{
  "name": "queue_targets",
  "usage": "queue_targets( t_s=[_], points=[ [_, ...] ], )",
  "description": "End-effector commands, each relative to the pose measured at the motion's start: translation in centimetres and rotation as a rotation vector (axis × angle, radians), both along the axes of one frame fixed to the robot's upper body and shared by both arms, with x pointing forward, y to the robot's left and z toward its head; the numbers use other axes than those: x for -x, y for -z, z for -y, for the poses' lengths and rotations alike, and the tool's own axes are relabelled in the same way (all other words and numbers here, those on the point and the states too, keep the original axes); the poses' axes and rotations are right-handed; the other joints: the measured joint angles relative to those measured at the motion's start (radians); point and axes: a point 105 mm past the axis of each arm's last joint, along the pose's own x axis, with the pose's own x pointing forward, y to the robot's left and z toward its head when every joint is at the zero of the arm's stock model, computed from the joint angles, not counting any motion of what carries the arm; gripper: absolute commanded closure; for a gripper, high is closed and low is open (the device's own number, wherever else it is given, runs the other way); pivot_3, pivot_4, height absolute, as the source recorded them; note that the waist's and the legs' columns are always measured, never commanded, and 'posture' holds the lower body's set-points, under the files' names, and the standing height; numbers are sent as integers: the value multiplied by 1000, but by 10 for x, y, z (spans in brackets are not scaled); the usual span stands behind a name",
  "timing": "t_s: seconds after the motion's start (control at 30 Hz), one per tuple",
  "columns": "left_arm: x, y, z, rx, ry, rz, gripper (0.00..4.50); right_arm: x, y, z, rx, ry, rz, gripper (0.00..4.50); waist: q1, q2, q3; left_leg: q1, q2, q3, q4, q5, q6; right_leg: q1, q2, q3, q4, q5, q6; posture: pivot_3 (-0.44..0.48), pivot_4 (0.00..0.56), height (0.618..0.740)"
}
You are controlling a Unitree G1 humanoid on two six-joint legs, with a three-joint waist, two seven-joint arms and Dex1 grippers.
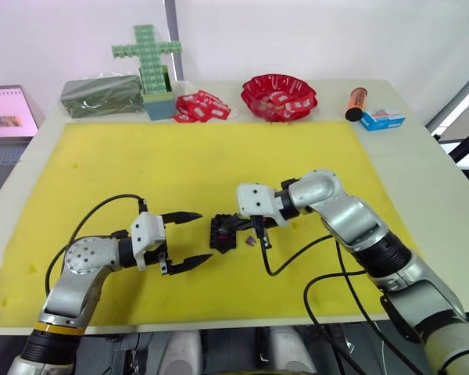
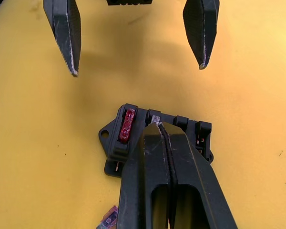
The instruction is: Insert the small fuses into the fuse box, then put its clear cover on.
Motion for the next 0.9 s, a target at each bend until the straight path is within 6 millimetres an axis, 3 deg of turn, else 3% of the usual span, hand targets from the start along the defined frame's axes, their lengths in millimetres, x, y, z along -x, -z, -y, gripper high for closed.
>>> queue_targets(
  t_s=[0.03, 0.17, 0.23, 0.3, 0.43, 0.53, 0.63, 0.77, 0.9],
  points=[
    [2, -7, 2, -5, 13, 37, 0, 0, 24, 11, 88, 23, -36, 4493, 0, 0, 0, 1, 0, 0, 0, 0, 0, 1, 0, 0, 0, 0, 0, 0, 150, 740],
    [2, -8, 2, -6, 13, 37, 0, 1, 22, 10, 78, 14, -11, 4493, 0, 0, 0, 3, 0, 0, -1, 0, 0, 2, 0, 0, 0, 0, 0, 0, 150, 740],
    [2, -11, 2, 3, 7, 34, 0, -1, 12, 8, 37, 17, 10, 4493, 0, 0, 0, 3, 0, 0, -1, 0, 0, 2, 0, 0, 0, 0, 0, 0, 150, 740],
    [0, -17, 0, 14, -7, 35, 0, -3, -2, 6, -27, 32, 18, 4493, 1, 0, 0, 3, 0, 0, -1, 0, 0, 2, 0, 0, 0, 0, 0, 0, 150, 740],
    [1, -33, -11, 7, -32, 24, 0, 1, -53, 7, -223, 46, 76, 4493, 1, 1, 2, 2, 1, 0, -1, 0, 0, 1, -1, 0, 0, 0, 0, 0, 150, 740],
    [-5, -41, -23, -15, -101, 12, 0, 1, -68, 21, -276, 134, 83, 4493, 1, 2, 2, 1, 1, -3, -1, 0, 0, 0, -1, 1, 0, 0, 0, 0, 150, 740],
    [-21, -50, -52, -46, -287, 6, 0, -5, -62, 67, -290, 386, 103, 3900, 10, 1, 2, 0, 0, -4, -1, 0, 0, 1, -1, -1, -1, 0, 0, 0, 150, 740],
    [-27, -53, -81, -34, -455, 29, 0, -4, -47, 109, -302, 613, 89, 2513, 4, 3, 3, -2, 0, -4, -1, 0, 0, 1, -2, -1, -5, 0, 0, 0, 150, 740],
    [-24, -45, -123, -70, -610, 31, 0, 14, -28, 160, -275, 801, 47, 1077, 2, 4, 3, -2, 0, -3, -2, 0, 0, -1, -1, 0, -6, 0, 0, 0, 150, 740]
  ],
)
